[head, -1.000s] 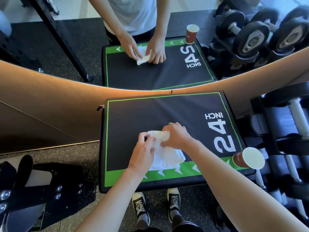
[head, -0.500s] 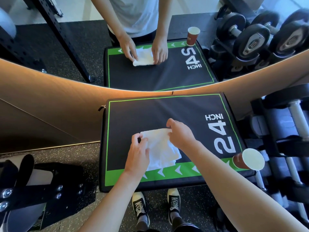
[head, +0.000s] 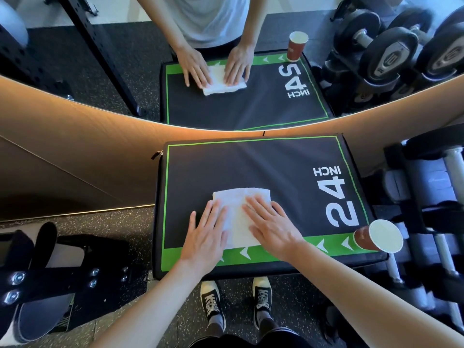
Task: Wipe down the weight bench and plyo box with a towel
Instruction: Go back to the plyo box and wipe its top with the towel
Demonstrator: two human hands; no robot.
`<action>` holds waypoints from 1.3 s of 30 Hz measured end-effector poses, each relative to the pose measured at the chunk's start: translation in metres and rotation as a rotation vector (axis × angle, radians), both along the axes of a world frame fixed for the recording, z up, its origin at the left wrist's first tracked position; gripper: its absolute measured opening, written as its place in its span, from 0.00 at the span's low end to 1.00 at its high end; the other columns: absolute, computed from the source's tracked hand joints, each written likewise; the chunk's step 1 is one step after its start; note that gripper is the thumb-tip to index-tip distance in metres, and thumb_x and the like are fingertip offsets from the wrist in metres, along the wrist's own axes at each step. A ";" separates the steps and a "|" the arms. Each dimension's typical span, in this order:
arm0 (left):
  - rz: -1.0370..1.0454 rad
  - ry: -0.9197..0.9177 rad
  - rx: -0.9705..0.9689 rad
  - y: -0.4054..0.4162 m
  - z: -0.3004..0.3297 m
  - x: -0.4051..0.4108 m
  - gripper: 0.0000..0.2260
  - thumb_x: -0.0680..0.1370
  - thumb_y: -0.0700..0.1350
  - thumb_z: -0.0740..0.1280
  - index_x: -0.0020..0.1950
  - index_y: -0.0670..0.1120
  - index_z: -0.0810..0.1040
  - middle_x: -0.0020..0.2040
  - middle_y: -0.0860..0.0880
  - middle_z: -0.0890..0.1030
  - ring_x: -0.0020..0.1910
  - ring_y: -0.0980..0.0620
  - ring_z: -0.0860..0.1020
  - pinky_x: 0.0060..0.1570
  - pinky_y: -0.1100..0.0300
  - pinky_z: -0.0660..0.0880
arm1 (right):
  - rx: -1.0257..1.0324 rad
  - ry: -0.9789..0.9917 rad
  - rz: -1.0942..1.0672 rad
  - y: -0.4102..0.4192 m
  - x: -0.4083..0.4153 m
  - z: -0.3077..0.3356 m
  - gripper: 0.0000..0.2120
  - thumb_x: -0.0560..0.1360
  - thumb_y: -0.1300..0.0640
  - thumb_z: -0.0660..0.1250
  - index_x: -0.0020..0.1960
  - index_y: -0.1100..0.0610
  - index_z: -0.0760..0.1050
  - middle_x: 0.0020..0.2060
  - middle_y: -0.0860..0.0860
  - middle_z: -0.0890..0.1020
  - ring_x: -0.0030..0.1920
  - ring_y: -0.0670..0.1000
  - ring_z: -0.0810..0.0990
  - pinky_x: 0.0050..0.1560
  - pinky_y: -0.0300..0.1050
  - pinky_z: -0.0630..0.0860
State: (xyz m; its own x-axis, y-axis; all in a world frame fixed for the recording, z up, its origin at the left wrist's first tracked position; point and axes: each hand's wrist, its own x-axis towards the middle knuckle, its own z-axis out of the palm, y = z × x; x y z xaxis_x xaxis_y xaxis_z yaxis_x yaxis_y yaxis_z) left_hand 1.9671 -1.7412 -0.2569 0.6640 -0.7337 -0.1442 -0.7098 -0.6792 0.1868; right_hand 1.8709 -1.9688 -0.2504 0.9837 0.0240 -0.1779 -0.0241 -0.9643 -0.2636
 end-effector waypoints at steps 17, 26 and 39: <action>-0.010 0.050 -0.009 0.031 -0.004 0.087 0.28 0.87 0.58 0.50 0.87 0.53 0.53 0.87 0.52 0.48 0.86 0.53 0.44 0.80 0.33 0.57 | -0.001 0.053 0.065 0.035 0.110 -0.006 0.38 0.82 0.33 0.47 0.86 0.51 0.48 0.85 0.50 0.45 0.84 0.54 0.41 0.83 0.59 0.49; 0.014 0.077 -0.015 0.038 0.002 0.162 0.29 0.87 0.56 0.55 0.87 0.53 0.52 0.87 0.52 0.47 0.86 0.53 0.44 0.80 0.33 0.56 | -0.009 0.057 0.049 0.049 0.186 0.002 0.36 0.85 0.37 0.53 0.86 0.51 0.45 0.85 0.49 0.43 0.84 0.54 0.39 0.82 0.56 0.47; 0.339 0.119 -0.034 0.047 0.017 0.132 0.29 0.86 0.59 0.57 0.86 0.52 0.55 0.87 0.50 0.52 0.86 0.46 0.50 0.78 0.30 0.58 | -0.040 0.102 0.013 0.065 0.191 0.021 0.33 0.85 0.40 0.55 0.85 0.52 0.51 0.85 0.51 0.49 0.84 0.58 0.45 0.82 0.64 0.47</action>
State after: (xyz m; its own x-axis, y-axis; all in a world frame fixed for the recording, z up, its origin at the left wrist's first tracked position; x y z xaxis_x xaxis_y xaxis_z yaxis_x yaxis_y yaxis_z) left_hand 2.0992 -1.6941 -0.2398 0.8504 -0.4804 -0.2144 -0.4171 -0.8641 0.2816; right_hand 2.0617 -1.9040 -0.2297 0.9602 0.0279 -0.2778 -0.0358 -0.9745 -0.2215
